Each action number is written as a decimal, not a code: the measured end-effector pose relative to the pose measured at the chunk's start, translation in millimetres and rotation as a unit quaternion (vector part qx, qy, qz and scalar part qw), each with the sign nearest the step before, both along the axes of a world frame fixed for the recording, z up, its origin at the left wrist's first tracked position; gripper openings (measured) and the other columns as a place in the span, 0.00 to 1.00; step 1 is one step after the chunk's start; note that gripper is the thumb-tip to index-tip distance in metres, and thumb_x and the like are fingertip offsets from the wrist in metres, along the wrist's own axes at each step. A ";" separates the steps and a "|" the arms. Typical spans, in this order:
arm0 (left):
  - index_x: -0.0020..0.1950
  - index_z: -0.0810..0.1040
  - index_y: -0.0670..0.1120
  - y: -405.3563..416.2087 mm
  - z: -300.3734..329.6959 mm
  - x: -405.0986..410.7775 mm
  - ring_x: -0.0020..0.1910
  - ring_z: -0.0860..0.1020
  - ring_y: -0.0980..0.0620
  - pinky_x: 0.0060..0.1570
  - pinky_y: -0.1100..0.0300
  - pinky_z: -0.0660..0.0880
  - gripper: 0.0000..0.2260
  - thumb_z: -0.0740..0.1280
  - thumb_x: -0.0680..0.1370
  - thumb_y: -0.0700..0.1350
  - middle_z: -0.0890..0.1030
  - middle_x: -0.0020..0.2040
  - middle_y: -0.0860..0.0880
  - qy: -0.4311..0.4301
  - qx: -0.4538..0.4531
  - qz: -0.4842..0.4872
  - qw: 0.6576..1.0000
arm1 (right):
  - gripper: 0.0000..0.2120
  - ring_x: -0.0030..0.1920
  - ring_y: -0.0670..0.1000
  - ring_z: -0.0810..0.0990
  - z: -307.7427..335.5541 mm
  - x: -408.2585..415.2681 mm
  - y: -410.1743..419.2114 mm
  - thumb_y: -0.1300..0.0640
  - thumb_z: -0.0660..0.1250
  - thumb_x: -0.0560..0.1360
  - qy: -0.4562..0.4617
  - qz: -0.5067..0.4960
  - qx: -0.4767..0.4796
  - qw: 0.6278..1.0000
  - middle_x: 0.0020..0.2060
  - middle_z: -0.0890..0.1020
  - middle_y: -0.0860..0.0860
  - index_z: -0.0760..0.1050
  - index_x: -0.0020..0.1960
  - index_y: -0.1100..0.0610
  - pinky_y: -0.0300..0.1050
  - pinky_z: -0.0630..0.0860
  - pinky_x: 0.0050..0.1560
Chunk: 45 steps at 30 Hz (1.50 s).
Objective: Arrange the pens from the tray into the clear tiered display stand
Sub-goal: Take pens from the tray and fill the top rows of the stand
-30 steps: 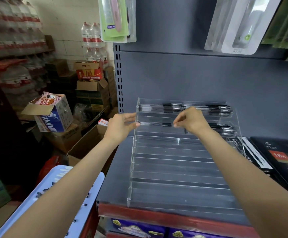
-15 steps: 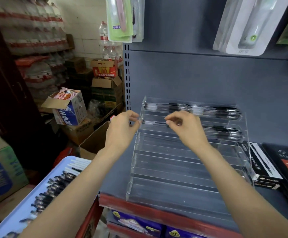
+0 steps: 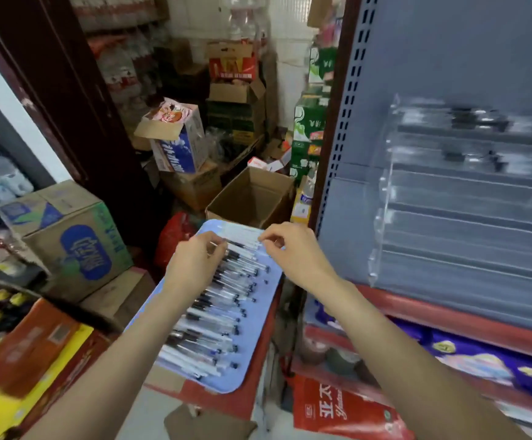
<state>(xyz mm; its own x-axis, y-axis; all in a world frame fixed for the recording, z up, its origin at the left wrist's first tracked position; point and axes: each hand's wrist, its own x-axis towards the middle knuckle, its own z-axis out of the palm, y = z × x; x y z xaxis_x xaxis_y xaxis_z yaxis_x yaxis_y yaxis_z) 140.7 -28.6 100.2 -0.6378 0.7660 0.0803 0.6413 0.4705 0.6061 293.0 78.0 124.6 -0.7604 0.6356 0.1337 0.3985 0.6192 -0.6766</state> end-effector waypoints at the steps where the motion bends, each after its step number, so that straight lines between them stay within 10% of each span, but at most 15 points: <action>1: 0.49 0.79 0.49 -12.4 -13.3 -13.4 0.45 0.80 0.44 0.43 0.51 0.75 0.06 0.64 0.78 0.49 0.82 0.44 0.46 -0.006 -0.019 -0.005 1.000 | 0.10 0.43 0.51 0.77 -16.8 -12.3 -11.5 0.62 0.60 0.79 -0.023 0.004 -0.023 0.999 0.47 0.81 0.55 0.79 0.54 0.59 0.43 0.73 0.49; 7: 0.50 0.79 0.36 -58.2 -83.0 -62.6 0.48 0.79 0.39 0.47 0.52 0.71 0.09 0.60 0.79 0.38 0.81 0.48 0.35 -0.017 -0.116 -0.114 0.987 | 0.15 0.57 0.65 0.76 -107.3 -55.4 -56.3 0.62 0.57 0.80 -0.166 -0.024 -0.114 0.979 0.60 0.76 0.64 0.70 0.67 0.62 0.60 0.73 0.57; 12: 0.66 0.73 0.40 -72.0 -121.8 -79.3 0.62 0.73 0.40 0.58 0.48 0.70 0.15 0.57 0.80 0.36 0.74 0.65 0.40 0.018 -0.170 -0.190 0.967 | 0.21 0.69 0.60 0.65 -147.5 -67.9 -69.1 0.61 0.55 0.81 -0.234 -0.064 -0.080 0.967 0.70 0.64 0.57 0.60 0.74 0.57 0.54 0.69 0.64; 35: 0.49 0.80 0.43 -45.0 -137.0 -120.7 0.47 0.75 0.50 0.51 0.56 0.73 0.03 0.68 0.76 0.39 0.72 0.47 0.50 -0.031 -0.156 -0.217 0.963 | 0.07 0.49 0.61 0.77 -167.0 -74.2 -51.9 0.63 0.57 0.79 -0.265 -0.130 -0.075 0.952 0.50 0.75 0.61 0.74 0.51 0.63 0.57 0.77 0.49; 45: 0.45 0.78 0.46 -51.0 -99.3 -102.6 0.41 0.79 0.53 0.49 0.64 0.77 0.04 0.65 0.77 0.39 0.80 0.42 0.48 -0.408 0.108 -0.061 0.905 | 0.03 0.49 0.51 0.78 -119.7 -66.3 -62.6 0.61 0.60 0.79 -0.068 -0.183 -0.172 0.966 0.49 0.82 0.55 0.72 0.49 0.58 0.40 0.72 0.44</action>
<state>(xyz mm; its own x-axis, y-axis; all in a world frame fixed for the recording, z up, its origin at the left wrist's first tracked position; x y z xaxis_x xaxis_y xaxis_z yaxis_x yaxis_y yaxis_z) 38.0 -79.7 0.9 -0.4642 0.8573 -0.2226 -0.0219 0.2401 0.9705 226.7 15.4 4.9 -0.4730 0.8537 -0.2179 0.6474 0.1690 -0.7431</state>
